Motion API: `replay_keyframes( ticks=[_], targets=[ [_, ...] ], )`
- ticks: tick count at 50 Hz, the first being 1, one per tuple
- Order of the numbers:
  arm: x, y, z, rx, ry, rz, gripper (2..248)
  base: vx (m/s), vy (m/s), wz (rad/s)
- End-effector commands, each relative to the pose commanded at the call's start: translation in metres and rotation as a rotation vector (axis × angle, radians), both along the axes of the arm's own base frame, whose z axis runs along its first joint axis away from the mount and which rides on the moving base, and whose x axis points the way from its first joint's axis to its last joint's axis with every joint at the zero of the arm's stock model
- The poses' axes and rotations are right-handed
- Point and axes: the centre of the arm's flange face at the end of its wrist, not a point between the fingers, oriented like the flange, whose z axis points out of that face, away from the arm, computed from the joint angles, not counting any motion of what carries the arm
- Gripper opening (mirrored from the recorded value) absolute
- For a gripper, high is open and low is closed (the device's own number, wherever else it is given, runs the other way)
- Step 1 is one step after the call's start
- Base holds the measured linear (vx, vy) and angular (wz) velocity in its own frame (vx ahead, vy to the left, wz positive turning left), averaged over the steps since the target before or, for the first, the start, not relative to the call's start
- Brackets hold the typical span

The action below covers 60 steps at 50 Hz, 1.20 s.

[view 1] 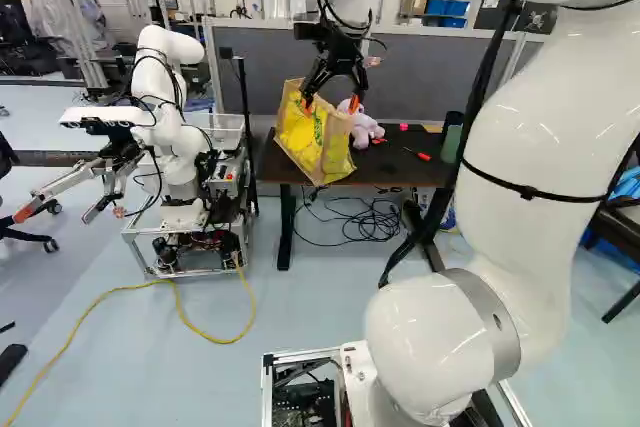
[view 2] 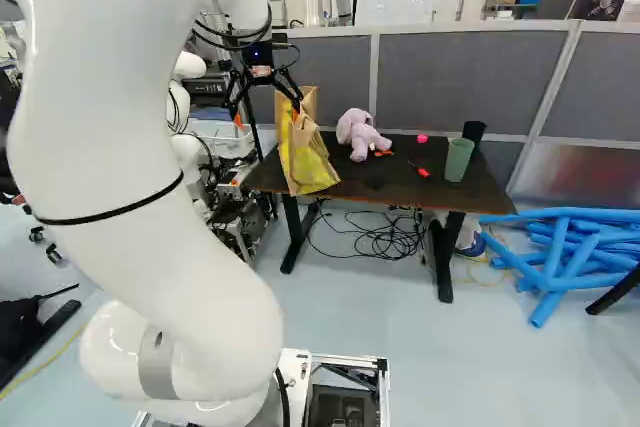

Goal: Pick up the bag on the ground and place it on the table

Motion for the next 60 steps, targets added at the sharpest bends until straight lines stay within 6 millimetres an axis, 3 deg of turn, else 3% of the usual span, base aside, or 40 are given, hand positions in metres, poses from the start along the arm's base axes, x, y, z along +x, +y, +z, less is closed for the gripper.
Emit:
replay_keyframes(
  ticks=[30, 60],
  targets=[
    [-0.004, -0.004, -0.02, 0.001, -0.065, -0.028, 247, 0.0, 0.0, 0.0],
    [-0.016, -0.012, -0.058, 0.006, -0.188, -0.078, 247, 0.0, 0.0, 0.0]
  ],
)
